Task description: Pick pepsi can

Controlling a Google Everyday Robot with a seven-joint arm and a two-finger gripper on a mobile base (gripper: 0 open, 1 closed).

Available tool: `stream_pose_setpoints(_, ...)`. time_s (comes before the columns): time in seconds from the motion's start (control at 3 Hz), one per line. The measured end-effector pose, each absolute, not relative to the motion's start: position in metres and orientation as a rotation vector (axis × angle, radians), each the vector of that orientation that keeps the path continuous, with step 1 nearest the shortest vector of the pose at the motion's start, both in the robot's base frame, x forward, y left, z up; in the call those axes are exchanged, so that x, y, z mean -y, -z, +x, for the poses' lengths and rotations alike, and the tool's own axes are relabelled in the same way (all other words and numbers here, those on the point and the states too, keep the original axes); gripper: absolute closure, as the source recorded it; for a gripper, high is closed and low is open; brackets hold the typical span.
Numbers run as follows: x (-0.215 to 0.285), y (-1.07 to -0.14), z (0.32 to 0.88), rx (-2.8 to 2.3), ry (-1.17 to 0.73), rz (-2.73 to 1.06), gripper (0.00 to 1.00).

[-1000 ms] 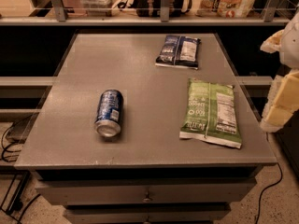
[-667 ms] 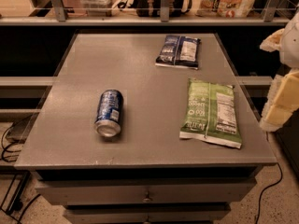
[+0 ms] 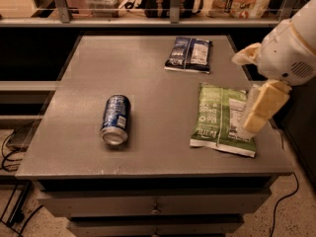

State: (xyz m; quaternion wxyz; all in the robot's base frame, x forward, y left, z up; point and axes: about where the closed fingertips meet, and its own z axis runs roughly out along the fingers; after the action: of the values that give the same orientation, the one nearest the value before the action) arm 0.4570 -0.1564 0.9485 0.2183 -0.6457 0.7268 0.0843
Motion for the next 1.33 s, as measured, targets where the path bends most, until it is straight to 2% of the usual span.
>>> stream_pose_setpoints(0.33, 0.105, -0.946, 0.462, -1.859, -0.444, -1.738, 0.0)
stream_pose_setpoints(0.67, 0.043, -0.959, 0.464, -1.684, -0.548, -1.669, 0.0)
stream_pose_setpoints(1.33, 0.028, -0.963, 0.47, -1.703, -0.509, -1.665, 0.0)
